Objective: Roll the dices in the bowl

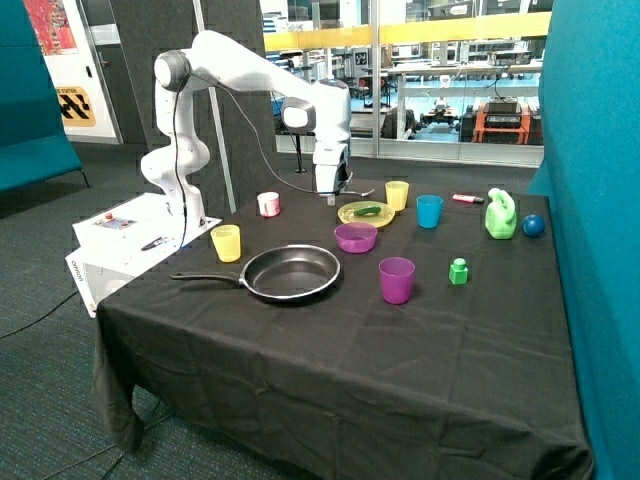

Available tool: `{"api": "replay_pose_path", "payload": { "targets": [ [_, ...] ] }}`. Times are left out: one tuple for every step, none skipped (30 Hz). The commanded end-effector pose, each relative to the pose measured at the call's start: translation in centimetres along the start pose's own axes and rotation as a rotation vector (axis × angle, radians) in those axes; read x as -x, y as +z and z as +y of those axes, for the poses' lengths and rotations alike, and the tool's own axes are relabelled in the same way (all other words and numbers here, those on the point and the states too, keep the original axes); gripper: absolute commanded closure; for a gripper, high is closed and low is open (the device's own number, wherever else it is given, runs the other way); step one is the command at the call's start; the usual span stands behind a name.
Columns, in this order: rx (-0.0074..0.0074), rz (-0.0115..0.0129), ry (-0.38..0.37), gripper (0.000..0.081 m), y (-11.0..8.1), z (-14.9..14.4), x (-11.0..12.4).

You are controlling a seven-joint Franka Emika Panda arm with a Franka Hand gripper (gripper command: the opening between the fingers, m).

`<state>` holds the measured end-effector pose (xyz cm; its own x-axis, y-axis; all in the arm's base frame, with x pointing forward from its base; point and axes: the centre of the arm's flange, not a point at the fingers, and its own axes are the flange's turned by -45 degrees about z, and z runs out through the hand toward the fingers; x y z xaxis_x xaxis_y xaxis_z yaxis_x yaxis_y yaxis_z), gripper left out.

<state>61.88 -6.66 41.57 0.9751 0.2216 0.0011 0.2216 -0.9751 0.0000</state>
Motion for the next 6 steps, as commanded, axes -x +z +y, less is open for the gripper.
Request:
{"api": "replay_pose_path", "payload": {
  "targets": [
    [0.0,-0.0011,-0.01,0.0342,-0.5,0.5,0.8],
    [0.0,-0.0011,-0.016,0.0342,-0.7,0.4,0.8],
    [0.0,-0.0011,-0.024,0.0342,-0.8,0.2,0.7],
    [0.0,-0.0011,-0.033,0.0342,-0.9,-0.1,0.7],
    [0.0,-0.0011,-0.047,0.0342,-1.1,-0.4,0.7],
    [0.0,-0.0011,-0.056,0.0342,-1.2,-0.7,0.6]
  ]
}}
